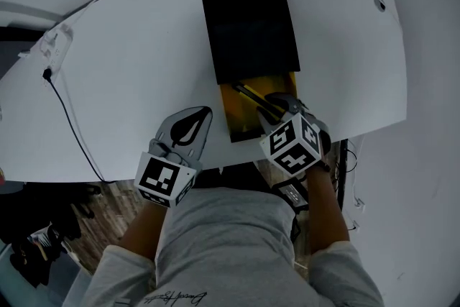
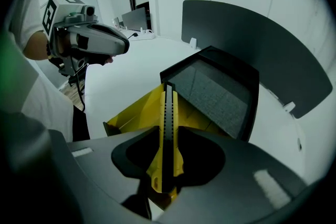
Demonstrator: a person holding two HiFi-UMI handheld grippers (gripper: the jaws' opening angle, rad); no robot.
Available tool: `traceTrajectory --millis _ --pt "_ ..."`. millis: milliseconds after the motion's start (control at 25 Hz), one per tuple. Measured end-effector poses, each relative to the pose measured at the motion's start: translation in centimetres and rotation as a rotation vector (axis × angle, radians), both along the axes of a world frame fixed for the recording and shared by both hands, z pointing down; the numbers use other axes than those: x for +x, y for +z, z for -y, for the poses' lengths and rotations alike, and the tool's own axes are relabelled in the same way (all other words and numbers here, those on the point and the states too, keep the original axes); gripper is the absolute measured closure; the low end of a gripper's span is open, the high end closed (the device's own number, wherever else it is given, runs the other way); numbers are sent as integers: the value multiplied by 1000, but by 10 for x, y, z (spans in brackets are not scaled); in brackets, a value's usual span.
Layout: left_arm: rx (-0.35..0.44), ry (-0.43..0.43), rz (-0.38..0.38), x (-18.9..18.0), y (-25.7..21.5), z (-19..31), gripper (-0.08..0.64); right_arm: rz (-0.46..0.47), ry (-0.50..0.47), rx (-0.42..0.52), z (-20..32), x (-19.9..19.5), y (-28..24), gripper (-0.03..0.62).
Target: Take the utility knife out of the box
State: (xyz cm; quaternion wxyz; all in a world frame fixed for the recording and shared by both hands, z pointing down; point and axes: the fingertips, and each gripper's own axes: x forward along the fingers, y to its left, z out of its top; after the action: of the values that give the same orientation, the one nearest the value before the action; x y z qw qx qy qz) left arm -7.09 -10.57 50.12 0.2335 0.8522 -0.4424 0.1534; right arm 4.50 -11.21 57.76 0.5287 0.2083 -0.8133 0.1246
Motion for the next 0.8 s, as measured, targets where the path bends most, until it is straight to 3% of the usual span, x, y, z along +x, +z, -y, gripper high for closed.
traceTrajectory --millis 480,800 --pt "86 16 14 5 -43 2 560 123 99 73 1 4 -49 462" --pt "156 35 22 11 -75 3 560 252 171 143 0 6 -103 462"
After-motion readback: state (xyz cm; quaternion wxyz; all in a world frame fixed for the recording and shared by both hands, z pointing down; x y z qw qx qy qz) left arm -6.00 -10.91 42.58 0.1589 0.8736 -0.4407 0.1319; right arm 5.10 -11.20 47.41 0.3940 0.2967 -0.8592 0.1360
